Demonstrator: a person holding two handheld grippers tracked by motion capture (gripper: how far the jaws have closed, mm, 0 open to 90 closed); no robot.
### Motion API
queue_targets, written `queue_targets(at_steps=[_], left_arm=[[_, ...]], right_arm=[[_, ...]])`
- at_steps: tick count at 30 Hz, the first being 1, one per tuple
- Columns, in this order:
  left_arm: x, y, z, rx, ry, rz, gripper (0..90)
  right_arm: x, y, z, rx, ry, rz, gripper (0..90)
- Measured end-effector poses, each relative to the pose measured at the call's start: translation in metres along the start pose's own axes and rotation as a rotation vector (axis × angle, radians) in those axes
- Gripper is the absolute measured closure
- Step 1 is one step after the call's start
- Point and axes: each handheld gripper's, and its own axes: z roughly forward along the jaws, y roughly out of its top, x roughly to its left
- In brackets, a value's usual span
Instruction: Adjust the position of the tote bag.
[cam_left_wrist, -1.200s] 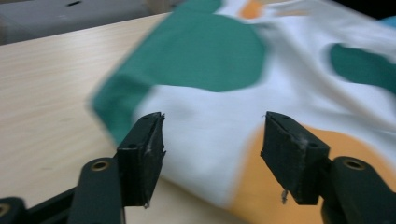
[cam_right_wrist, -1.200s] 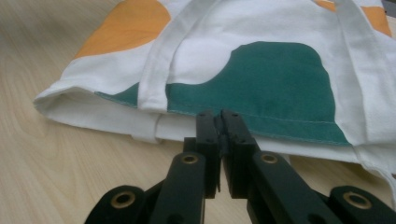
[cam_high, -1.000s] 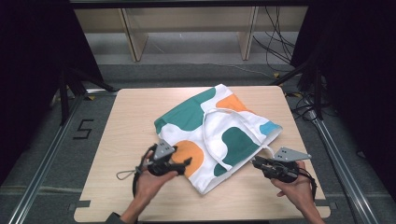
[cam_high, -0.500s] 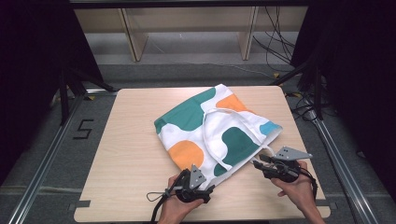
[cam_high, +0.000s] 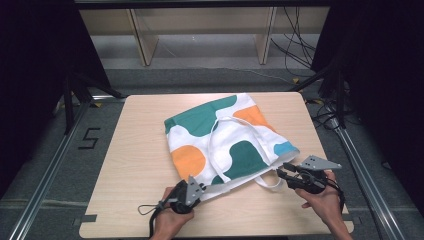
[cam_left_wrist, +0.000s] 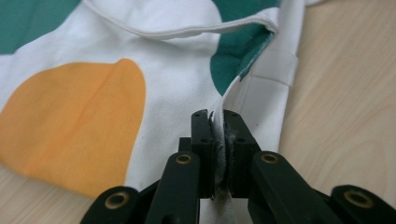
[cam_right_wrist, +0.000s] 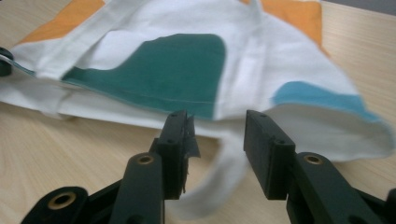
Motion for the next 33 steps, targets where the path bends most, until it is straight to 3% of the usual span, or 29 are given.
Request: queue_targets(at_steps=[1, 3, 5, 6, 7, 10, 11, 12, 13, 14, 16, 19, 20, 21, 22, 23, 25, 26, 28, 29, 32, 33], left_arm=[[0.005, -0.003, -0.003, -0.021, 0.000, -0.005, 84.2], [0.010, -0.006, -0.009, -0.015, 0.011, -0.009, 84.2], [0.022, -0.015, -0.021, -0.023, 0.046, -0.049, 83.9], [0.022, -0.015, -0.021, -0.023, 0.046, -0.049, 83.8], [0.028, -0.020, -0.025, -0.036, 0.050, -0.084, 83.5], [0.035, -0.024, -0.031, -0.025, 0.064, -0.079, 83.1], [0.039, -0.028, -0.035, -0.035, 0.071, -0.109, 82.7], [0.039, -0.028, -0.035, -0.035, 0.071, -0.109, 82.4], [0.047, -0.030, -0.037, -0.043, 0.072, -0.069, 81.9], [0.046, -0.031, -0.037, -0.060, 0.068, -0.099, 81.5], [0.050, -0.031, -0.038, -0.052, 0.072, -0.070, 81.3], [0.049, -0.032, -0.038, -0.051, 0.073, -0.099, 81.2], [0.050, -0.032, -0.038, -0.052, 0.073, -0.084, 81.0], [0.050, -0.032, -0.038, -0.052, 0.073, -0.084, 80.9], [0.049, -0.032, -0.038, -0.056, 0.065, -0.100, 80.6], [0.051, -0.032, -0.038, -0.051, 0.073, -0.080, 80.5], [0.051, -0.032, -0.038, -0.051, 0.072, -0.079, 79.9], [0.050, -0.033, -0.037, -0.057, 0.062, -0.100, 79.4], [0.052, -0.033, -0.036, -0.055, 0.057, -0.084, 78.9], [0.054, -0.033, -0.038, -0.031, 0.058, -0.059, 78.1], [0.051, -0.035, -0.035, -0.047, 0.051, -0.116, 74.7], [0.053, -0.035, -0.036, -0.038, 0.052, -0.091, 73.4]], right_arm=[[-0.002, 0.000, -0.001, -0.003, 0.000, -0.004, 60.7], [0.000, 0.000, -0.002, 0.000, -0.013, 0.016, 59.9], [0.000, 0.001, -0.003, -0.004, -0.029, 0.007, 58.3], [0.000, 0.001, -0.003, -0.004, -0.029, 0.007, 58.3], [0.001, 0.001, -0.004, 0.015, -0.050, -0.010, 56.4], [0.000, 0.001, -0.002, 0.017, -0.054, -0.047, 54.6], [0.000, 0.000, 0.001, 0.025, -0.059, -0.091, 52.8], [0.000, 0.000, 0.001, 0.025, -0.059, -0.091, 52.8], [0.004, -0.001, 0.003, 0.062, -0.055, -0.092, 51.6], [0.005, -0.002, 0.005, 0.082, -0.046, -0.093, 50.3], [0.007, -0.003, 0.010, 0.117, -0.043, -0.141, 48.1], [0.010, -0.005, 0.014, 0.136, -0.046, -0.164, 44.8], [0.013, -0.006, 0.019, 0.165, -0.060, -0.205, 43.6], [0.013, -0.006, 0.019, 0.165, -0.060, -0.205, 43.6], [0.014, -0.006, 0.024, 0.188, -0.083, -0.218, 44.8], [0.013, -0.006, 0.027, 0.188, -0.094, -0.233, 46.0], [0.012, -0.005, 0.031, 0.205, -0.109, -0.233, 48.0], [0.008, -0.004, 0.039, 0.221, -0.129, -0.239, 51.1], [0.006, -0.004, 0.042, 0.227, -0.134, -0.237, 51.7], [0.004, -0.003, 0.047, 0.242, -0.146, -0.246, 54.8], [-0.001, 0.000, 0.049, 0.212, -0.151, -0.261, 72.3], [-0.002, 0.002, 0.048, 0.203, -0.148, -0.267, 77.2]])
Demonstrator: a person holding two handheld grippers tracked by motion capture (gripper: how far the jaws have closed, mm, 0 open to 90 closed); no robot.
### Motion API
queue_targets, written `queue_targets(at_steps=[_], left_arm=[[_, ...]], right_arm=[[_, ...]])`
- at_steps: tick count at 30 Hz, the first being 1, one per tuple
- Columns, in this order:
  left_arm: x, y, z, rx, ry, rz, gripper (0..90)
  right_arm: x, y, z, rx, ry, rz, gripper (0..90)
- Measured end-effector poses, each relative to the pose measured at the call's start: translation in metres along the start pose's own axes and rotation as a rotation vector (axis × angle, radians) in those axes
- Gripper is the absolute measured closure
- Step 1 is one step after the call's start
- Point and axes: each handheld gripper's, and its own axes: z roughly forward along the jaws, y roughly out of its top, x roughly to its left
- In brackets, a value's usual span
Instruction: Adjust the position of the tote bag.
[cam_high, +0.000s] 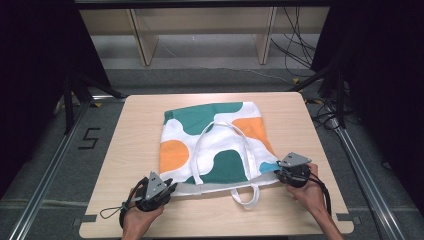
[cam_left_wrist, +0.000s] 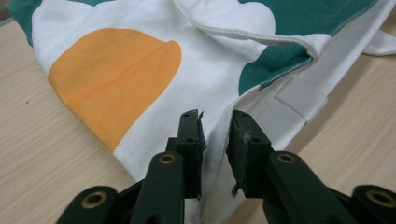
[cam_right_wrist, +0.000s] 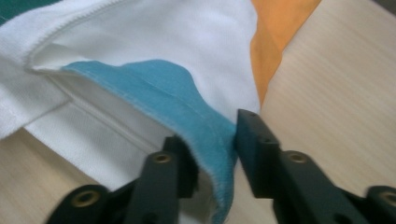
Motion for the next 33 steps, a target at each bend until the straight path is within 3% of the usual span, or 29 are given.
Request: queue_targets(at_steps=[1, 2, 4, 5, 6, 7, 11, 12, 14, 15, 16, 17, 22, 25, 27, 31, 33], left_arm=[[0.002, 0.000, 0.000, 0.014, -0.006, 0.029, 72.6], [-0.001, -0.001, 0.002, 0.001, 0.000, -0.007, 71.4], [0.000, -0.001, 0.002, 0.003, 0.002, 0.002, 68.2], [-0.001, -0.003, 0.003, 0.037, 0.016, -0.010, 65.7], [-0.001, -0.003, 0.003, 0.037, 0.016, -0.010, 64.6], [0.001, -0.005, 0.005, 0.060, 0.021, 0.028, 64.6], [-0.003, -0.009, 0.007, 0.108, 0.029, 0.033, 55.3], [-0.006, -0.012, 0.007, 0.142, 0.033, 0.052, 54.1], [-0.007, -0.013, 0.006, 0.166, 0.037, 0.069, 52.4], [-0.007, -0.013, 0.006, 0.166, 0.037, 0.069, 52.5], [-0.011, -0.015, 0.006, 0.179, 0.069, 0.014, 52.4], [-0.011, -0.015, 0.007, 0.192, 0.075, 0.024, 52.1], [-0.010, -0.010, 0.015, 0.184, 0.077, 0.021, 53.5], [-0.012, -0.007, 0.019, 0.171, 0.059, 0.031, 62.9], [-0.011, -0.006, 0.016, 0.117, 0.041, 0.027, 72.7], [-0.010, -0.002, 0.007, 0.088, 0.060, 0.059, 80.6], [-0.011, -0.001, 0.005, 0.066, 0.067, 0.050, 82.4]], right_arm=[[-0.002, 0.001, 0.000, -0.014, -0.010, -0.024, 80.1], [-0.001, 0.002, -0.002, -0.006, -0.011, -0.022, 82.1], [-0.001, 0.003, -0.002, -0.013, -0.011, -0.028, 83.4], [0.001, 0.004, -0.005, -0.024, -0.008, -0.042, 85.0], [0.001, 0.004, -0.005, -0.024, -0.008, -0.042, 85.0], [0.001, 0.005, -0.008, -0.034, -0.012, -0.041, 85.1], [0.007, 0.006, -0.026, -0.073, -0.003, -0.019, 85.4], [0.007, 0.005, -0.028, -0.081, -0.001, -0.036, 85.4], [0.010, 0.002, -0.034, -0.083, 0.002, -0.021, 85.4], [0.010, 0.002, -0.034, -0.083, 0.002, -0.021, 85.4], [0.011, 0.002, -0.036, -0.084, 0.013, -0.019, 85.3], [0.011, 0.001, -0.036, -0.085, 0.015, -0.015, 85.3], [0.010, 0.000, -0.035, -0.081, 0.018, -0.008, 85.1], [0.010, -0.001, -0.035, -0.086, 0.020, 0.004, 84.9], [0.010, -0.001, -0.035, -0.086, 0.022, 0.001, 84.9], [0.011, 0.000, -0.036, -0.091, 0.024, -0.007, 85.1], [0.012, -0.001, -0.038, -0.088, 0.031, 0.001, 85.1]])
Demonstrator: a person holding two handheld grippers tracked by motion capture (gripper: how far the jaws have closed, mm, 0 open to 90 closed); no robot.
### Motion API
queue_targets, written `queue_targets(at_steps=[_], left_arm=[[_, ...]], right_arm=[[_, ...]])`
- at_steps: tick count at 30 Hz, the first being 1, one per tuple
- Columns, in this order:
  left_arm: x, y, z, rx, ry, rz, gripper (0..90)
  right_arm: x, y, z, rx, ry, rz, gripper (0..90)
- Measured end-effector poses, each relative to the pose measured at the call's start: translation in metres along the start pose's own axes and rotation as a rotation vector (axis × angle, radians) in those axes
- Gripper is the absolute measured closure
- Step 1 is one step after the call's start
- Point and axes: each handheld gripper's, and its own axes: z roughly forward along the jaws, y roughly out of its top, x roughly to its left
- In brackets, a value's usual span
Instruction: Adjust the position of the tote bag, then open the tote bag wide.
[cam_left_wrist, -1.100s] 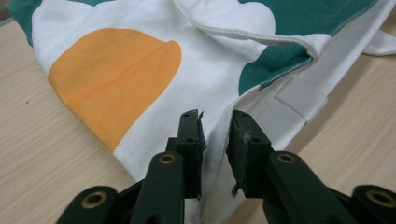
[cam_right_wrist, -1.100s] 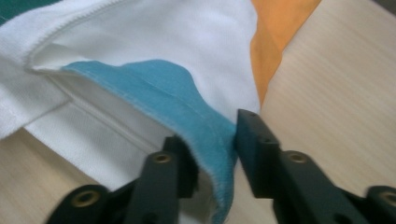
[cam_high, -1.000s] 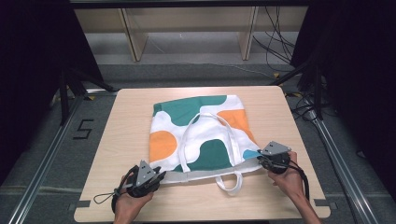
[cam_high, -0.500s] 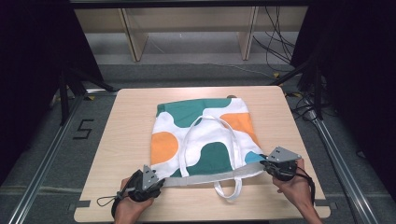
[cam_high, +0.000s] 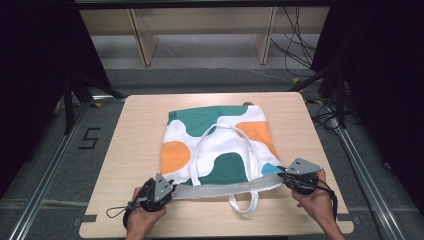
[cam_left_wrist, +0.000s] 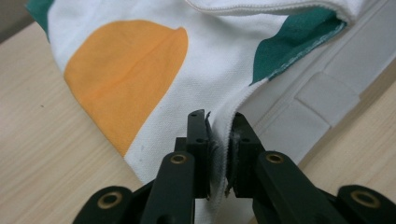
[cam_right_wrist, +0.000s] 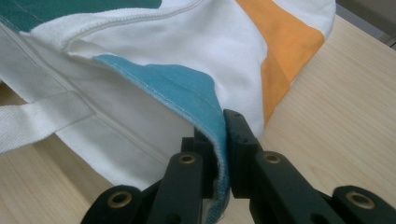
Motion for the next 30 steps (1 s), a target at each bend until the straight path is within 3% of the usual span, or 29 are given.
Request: queue_targets(at_steps=[3, 6, 8, 13, 14, 19, 24, 27, 28, 30], left_arm=[[-0.001, 0.002, -0.007, -0.046, 0.001, -0.025, 84.6], [0.000, 0.002, -0.010, -0.037, -0.008, -0.005, 85.6], [-0.001, 0.004, -0.015, -0.080, -0.015, -0.034, 85.8], [0.000, 0.008, -0.021, -0.124, -0.016, -0.015, 86.5], [0.002, 0.010, -0.022, -0.143, -0.024, -0.046, 86.6], [0.006, 0.014, -0.025, -0.175, -0.014, -0.064, 86.8], [0.012, 0.021, -0.031, -0.220, -0.004, -0.072, 87.0], [0.018, 0.031, -0.040, -0.251, 0.029, -0.051, 87.0], [0.019, 0.034, -0.043, -0.262, 0.036, -0.055, 87.1], [0.024, 0.041, -0.050, -0.286, 0.046, -0.053, 87.2]], right_arm=[[0.003, -0.002, -0.007, -0.020, 0.002, -0.010, 85.4], [0.006, -0.003, -0.012, -0.032, 0.006, 0.002, 85.4], [0.007, -0.006, -0.017, -0.045, 0.008, 0.024, 85.4], [0.008, -0.007, -0.024, -0.070, 0.013, 0.047, 85.6], [0.006, -0.005, -0.025, -0.089, 0.015, 0.051, 85.6], [0.005, -0.001, -0.027, -0.114, 0.017, 0.046, 85.9], [0.003, 0.005, -0.032, -0.153, -0.003, 0.042, 86.1], [0.000, 0.017, -0.038, -0.195, -0.016, 0.030, 86.3], [0.001, 0.019, -0.039, -0.203, -0.015, 0.046, 86.3], [-0.002, 0.028, -0.044, -0.228, -0.025, 0.020, 86.4]])
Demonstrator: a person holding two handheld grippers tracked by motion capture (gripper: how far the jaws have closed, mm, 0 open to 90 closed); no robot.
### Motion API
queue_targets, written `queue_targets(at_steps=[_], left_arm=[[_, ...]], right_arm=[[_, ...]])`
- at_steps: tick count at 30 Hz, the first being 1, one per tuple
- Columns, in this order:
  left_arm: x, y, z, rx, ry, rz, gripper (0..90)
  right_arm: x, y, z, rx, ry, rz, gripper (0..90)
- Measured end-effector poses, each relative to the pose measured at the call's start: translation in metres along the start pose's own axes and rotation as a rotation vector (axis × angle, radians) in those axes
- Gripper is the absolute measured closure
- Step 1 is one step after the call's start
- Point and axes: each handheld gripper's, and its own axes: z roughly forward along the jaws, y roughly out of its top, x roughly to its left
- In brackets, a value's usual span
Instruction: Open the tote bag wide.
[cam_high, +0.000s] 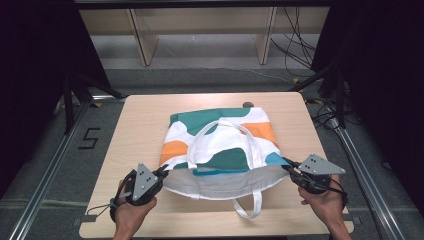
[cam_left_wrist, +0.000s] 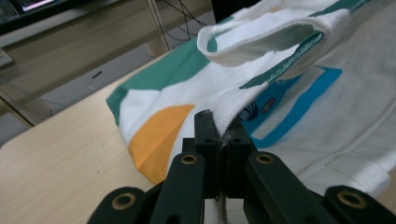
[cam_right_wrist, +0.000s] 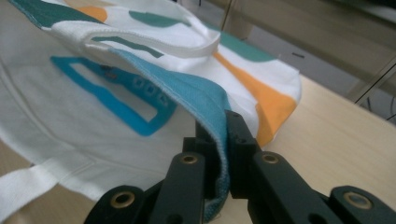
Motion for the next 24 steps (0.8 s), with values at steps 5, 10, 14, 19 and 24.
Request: queue_targets(at_steps=[5, 10, 14, 19, 24], left_arm=[[0.007, 0.024, -0.007, -0.061, 0.010, -0.016, 87.1], [0.011, 0.045, -0.011, -0.105, 0.016, -0.005, 87.2], [0.015, 0.053, -0.012, -0.127, 0.016, -0.018, 87.2], [0.021, 0.067, -0.019, -0.167, 0.022, -0.028, 87.4], [0.022, 0.087, -0.034, -0.214, 0.040, 0.011, 87.5]], right_arm=[[-0.005, 0.017, -0.011, -0.063, -0.016, 0.002, 86.6], [-0.014, 0.037, -0.023, -0.123, -0.046, -0.001, 86.7], [-0.018, 0.048, -0.028, -0.149, -0.054, -0.001, 86.8], [-0.020, 0.066, -0.037, -0.186, -0.076, -0.022, 86.9], [-0.022, 0.090, -0.057, -0.216, -0.098, -0.064, 87.2]])
